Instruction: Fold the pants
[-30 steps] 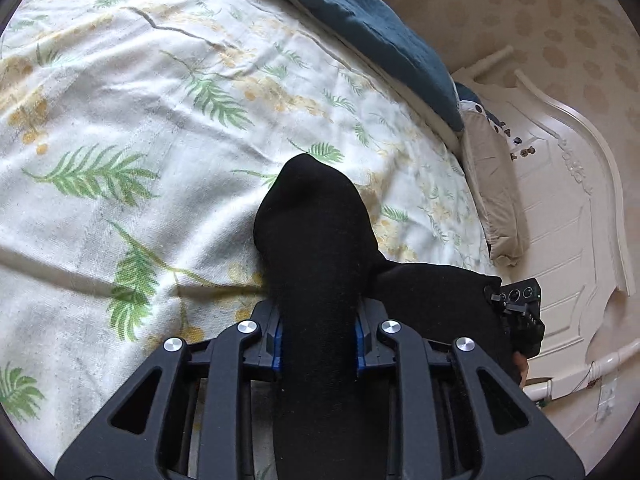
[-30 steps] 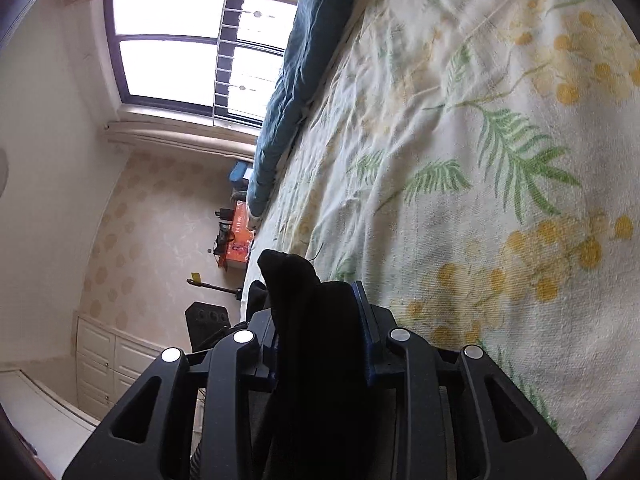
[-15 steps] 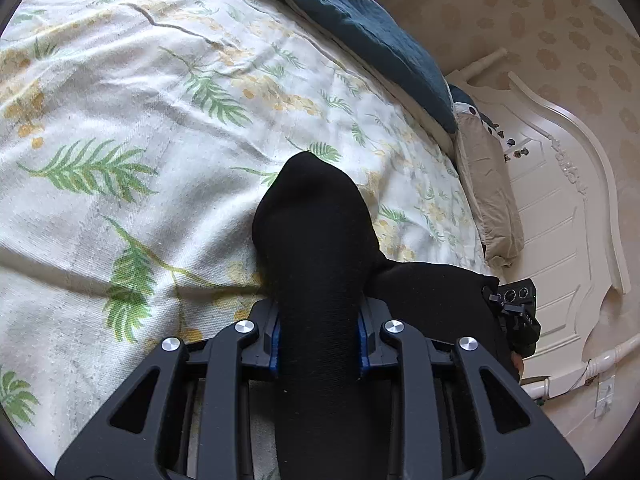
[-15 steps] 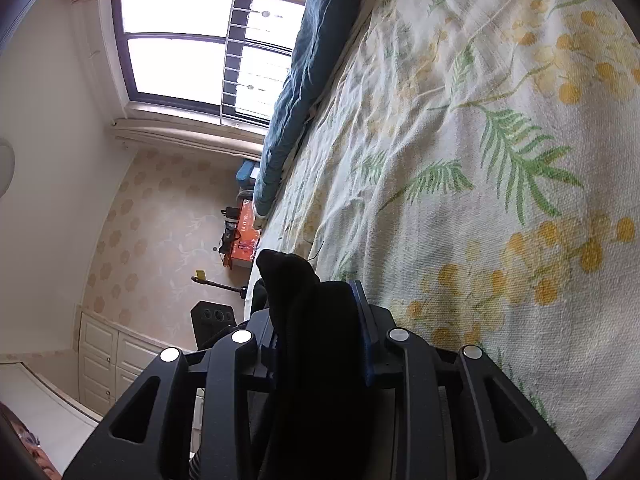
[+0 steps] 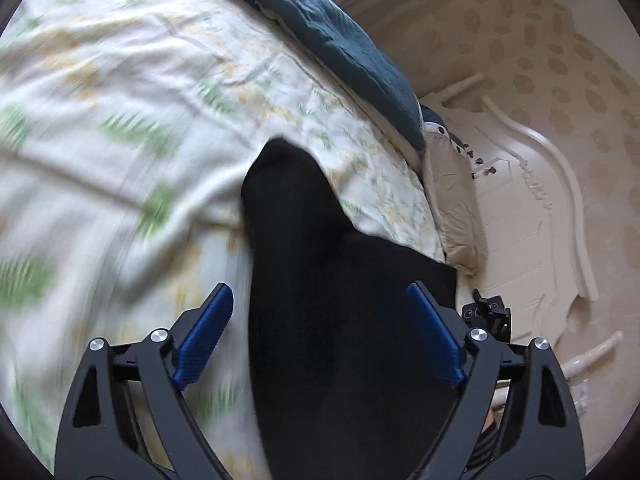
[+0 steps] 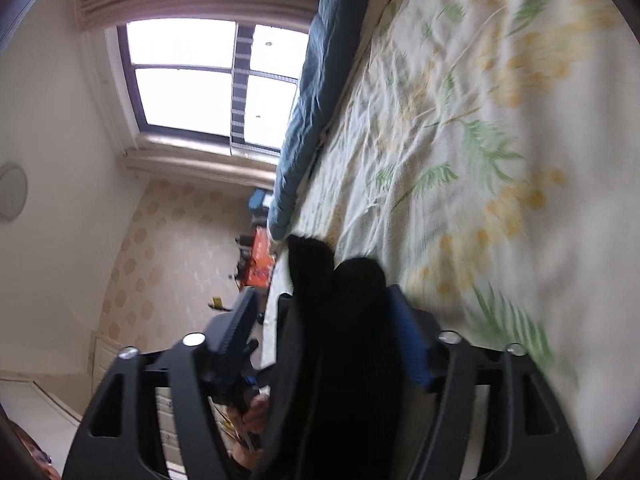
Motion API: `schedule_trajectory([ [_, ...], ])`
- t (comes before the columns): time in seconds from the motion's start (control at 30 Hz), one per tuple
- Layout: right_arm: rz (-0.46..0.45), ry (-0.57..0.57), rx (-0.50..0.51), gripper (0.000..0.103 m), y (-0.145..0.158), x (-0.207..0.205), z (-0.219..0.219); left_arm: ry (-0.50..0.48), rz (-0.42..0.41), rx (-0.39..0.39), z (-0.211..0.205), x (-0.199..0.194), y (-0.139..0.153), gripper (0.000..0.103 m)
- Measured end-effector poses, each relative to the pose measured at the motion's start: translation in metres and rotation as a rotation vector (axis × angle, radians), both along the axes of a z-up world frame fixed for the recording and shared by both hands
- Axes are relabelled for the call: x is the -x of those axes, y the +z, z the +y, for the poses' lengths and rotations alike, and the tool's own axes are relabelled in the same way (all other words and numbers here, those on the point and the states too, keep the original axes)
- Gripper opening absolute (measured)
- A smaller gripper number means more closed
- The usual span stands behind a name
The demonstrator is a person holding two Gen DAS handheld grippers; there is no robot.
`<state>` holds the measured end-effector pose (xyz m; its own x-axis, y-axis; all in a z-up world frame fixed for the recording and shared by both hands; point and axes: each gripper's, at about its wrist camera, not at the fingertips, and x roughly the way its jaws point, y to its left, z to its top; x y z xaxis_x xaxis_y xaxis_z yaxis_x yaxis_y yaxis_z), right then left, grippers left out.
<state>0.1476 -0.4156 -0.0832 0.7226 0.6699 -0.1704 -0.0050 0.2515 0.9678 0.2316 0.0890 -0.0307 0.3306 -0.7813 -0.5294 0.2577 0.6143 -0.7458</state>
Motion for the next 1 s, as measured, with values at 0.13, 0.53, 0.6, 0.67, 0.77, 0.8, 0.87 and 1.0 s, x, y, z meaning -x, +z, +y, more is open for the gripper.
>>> schedule_trajectory([
  [0.13,0.044,-0.013,0.047,0.077,0.008,0.049,0.006,-0.001,0.024,0.050,0.022,0.043,-0.005,0.088],
  [0.53,0.129,0.007,0.138,0.082,0.013,0.077,0.043,-0.008,0.123,0.140,0.014,0.100,-0.018,0.091],
  [0.6,0.135,0.030,0.135,0.083,0.014,0.072,0.051,0.009,0.139,0.142,0.014,0.100,-0.018,0.091],
  [0.67,0.151,0.030,0.166,0.083,0.014,0.069,0.055,0.021,0.150,0.147,0.014,0.103,-0.017,0.091],
  [0.77,0.154,0.027,0.182,0.083,0.015,0.069,0.058,0.042,0.181,0.171,0.018,0.107,-0.019,0.091],
  [0.8,0.154,0.025,0.181,0.083,0.015,0.069,0.059,0.050,0.190,0.174,0.022,0.110,-0.020,0.091],
  [0.87,0.155,0.019,0.178,0.083,0.015,0.072,0.059,0.073,0.209,0.166,0.026,0.112,-0.023,0.091],
  [1.0,0.152,0.012,0.203,0.083,0.016,0.075,0.063,0.099,0.219,0.132,0.027,0.115,-0.026,0.091],
])
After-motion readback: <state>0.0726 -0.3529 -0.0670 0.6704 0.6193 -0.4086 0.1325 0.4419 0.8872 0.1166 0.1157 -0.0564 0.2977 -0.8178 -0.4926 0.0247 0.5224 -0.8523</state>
